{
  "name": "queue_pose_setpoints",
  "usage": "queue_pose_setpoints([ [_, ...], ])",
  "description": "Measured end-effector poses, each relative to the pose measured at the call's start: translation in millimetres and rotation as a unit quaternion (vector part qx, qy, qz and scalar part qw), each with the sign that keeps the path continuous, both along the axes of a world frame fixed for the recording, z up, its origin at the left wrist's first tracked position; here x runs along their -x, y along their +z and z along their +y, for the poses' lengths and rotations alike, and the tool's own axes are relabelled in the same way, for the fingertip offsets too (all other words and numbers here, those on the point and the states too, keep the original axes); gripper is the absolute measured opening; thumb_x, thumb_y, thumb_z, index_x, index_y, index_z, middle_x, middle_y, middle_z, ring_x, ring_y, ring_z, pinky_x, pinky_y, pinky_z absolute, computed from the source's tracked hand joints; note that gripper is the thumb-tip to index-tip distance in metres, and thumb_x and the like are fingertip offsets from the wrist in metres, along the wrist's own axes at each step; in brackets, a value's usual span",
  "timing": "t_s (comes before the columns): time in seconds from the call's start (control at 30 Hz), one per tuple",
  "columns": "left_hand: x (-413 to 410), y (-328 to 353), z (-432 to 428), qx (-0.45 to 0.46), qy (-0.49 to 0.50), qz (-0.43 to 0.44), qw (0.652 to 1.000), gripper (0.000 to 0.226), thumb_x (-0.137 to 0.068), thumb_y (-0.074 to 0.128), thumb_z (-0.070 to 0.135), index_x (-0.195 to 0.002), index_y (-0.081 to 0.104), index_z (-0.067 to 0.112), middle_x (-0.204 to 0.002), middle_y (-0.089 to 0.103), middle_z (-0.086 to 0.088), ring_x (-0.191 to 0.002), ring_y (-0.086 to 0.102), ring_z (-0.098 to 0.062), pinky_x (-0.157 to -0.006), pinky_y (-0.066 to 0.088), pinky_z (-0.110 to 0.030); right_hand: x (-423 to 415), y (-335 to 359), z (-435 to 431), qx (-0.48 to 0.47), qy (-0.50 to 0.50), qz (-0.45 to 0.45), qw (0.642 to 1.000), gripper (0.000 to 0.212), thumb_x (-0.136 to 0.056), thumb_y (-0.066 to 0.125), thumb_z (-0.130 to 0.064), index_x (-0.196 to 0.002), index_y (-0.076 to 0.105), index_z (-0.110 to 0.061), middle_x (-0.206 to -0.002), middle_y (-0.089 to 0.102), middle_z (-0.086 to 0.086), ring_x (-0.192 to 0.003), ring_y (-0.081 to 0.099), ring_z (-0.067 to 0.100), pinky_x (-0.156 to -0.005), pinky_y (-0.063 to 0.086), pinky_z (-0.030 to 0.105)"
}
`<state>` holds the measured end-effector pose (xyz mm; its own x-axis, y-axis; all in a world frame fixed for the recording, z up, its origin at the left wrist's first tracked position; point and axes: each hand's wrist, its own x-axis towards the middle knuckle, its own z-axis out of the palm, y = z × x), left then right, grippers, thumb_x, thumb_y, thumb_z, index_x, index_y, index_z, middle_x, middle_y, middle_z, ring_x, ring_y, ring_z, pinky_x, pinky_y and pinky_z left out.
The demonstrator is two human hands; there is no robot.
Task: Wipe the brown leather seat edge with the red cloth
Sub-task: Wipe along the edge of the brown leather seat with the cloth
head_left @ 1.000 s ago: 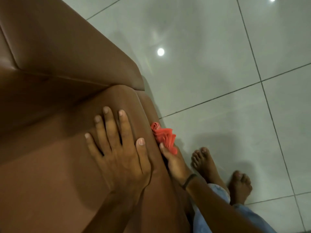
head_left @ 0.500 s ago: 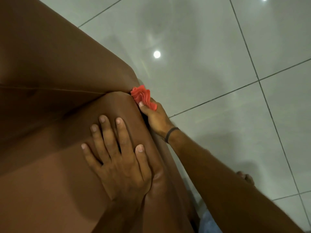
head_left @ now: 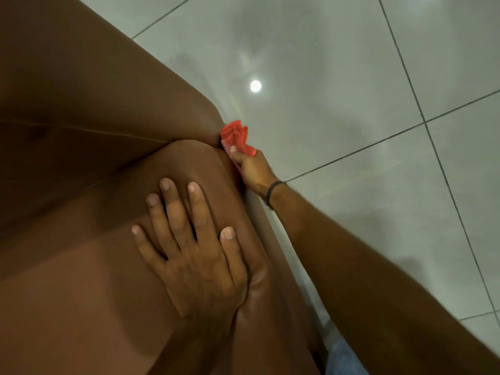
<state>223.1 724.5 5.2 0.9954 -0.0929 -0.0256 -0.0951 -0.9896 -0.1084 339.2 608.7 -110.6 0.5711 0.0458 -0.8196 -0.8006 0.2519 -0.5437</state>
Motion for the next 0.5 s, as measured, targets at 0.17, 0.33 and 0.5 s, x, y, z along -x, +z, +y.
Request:
queue_pose_setpoints([
  [0.17, 0.5, -0.9, 0.1, -0.006, 0.001, -0.004, 1.000, 0.073, -0.109, 0.023, 0.046, -0.174, 0.012, 0.017, -0.182, 0.011, -0.015, -0.169, 0.008, -0.034, -0.134, 0.008, -0.064, -2.2, 2.3, 0.0, -0.017, 0.011, 0.025, 0.999, 0.048, -0.107, 0.054, -0.032, -0.150, 0.060, -0.010, -0.150, 0.065, 0.011, -0.142, 0.059, 0.029, -0.127, 0.039, 0.038],
  [0.33, -2.6, 0.1, -1.7, -0.012, 0.005, -0.003, 1.000, 0.072, -0.109, 0.024, 0.046, -0.174, 0.012, 0.017, -0.182, 0.011, -0.014, -0.169, 0.007, -0.033, -0.134, 0.007, -0.062, 55.2, 31.2, 7.1, -0.075, -0.042, -0.103, 0.991, 0.058, -0.101, 0.054, -0.031, -0.156, 0.052, -0.011, -0.160, 0.056, 0.011, -0.153, 0.049, 0.028, -0.131, 0.032, 0.052],
  [0.5, -2.3, 10.7, -6.9, -0.014, 0.010, 0.015, 1.000, 0.073, -0.108, 0.025, 0.045, -0.174, 0.014, 0.015, -0.181, 0.012, -0.017, -0.168, 0.011, -0.037, -0.134, 0.010, -0.065, 154.0, 40.6, 1.1, -0.070, -0.039, -0.107, 0.991, 0.061, -0.101, 0.054, -0.036, -0.159, 0.048, -0.019, -0.167, 0.048, -0.001, -0.163, 0.033, 0.019, -0.136, 0.019, 0.052],
])
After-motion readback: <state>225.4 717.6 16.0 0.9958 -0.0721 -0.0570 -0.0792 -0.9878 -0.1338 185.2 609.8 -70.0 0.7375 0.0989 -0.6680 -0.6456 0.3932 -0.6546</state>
